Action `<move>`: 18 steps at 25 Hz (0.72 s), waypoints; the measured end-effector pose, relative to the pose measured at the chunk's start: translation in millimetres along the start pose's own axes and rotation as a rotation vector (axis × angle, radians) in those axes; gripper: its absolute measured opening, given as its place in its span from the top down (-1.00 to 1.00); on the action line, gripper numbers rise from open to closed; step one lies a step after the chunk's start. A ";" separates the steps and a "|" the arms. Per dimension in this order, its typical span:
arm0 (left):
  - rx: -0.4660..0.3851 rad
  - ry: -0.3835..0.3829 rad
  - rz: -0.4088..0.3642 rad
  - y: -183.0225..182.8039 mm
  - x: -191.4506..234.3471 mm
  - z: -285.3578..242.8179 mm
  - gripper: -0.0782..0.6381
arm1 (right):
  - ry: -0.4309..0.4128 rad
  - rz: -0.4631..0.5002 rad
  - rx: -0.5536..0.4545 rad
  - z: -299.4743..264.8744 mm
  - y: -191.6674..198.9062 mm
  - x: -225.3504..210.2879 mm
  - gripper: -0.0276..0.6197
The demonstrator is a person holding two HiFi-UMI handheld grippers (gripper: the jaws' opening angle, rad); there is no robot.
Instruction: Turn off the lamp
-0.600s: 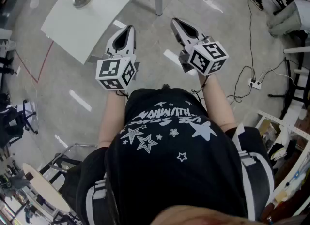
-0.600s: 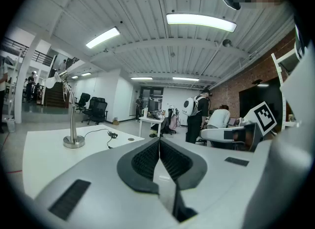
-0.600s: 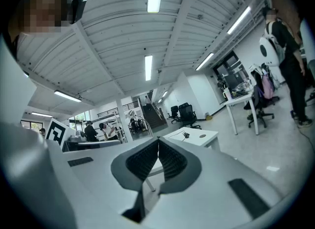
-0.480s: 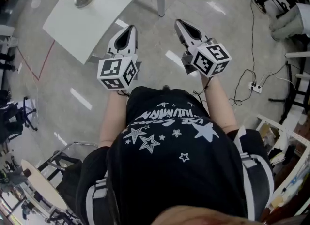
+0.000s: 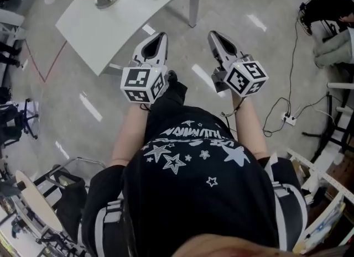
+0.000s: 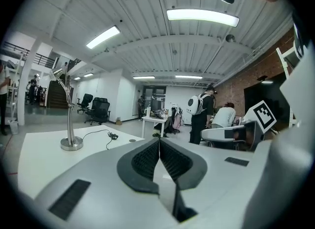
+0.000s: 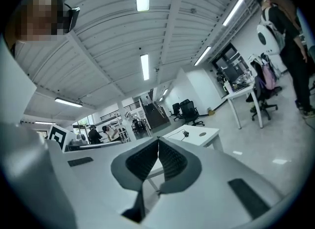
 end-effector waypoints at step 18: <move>0.008 0.042 0.016 -25.2 104.4 -132.9 0.75 | 0.039 0.026 0.021 -144.8 -55.2 -62.9 0.90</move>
Point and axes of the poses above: the fingertips, and each gripper's own axes: z backward along the fingers, x to its left, y out of its underside, the point moved 2 cm from there along z, backward along the fingers, and after that the axes turned 5 degrees about y, right-handed, at the moved point
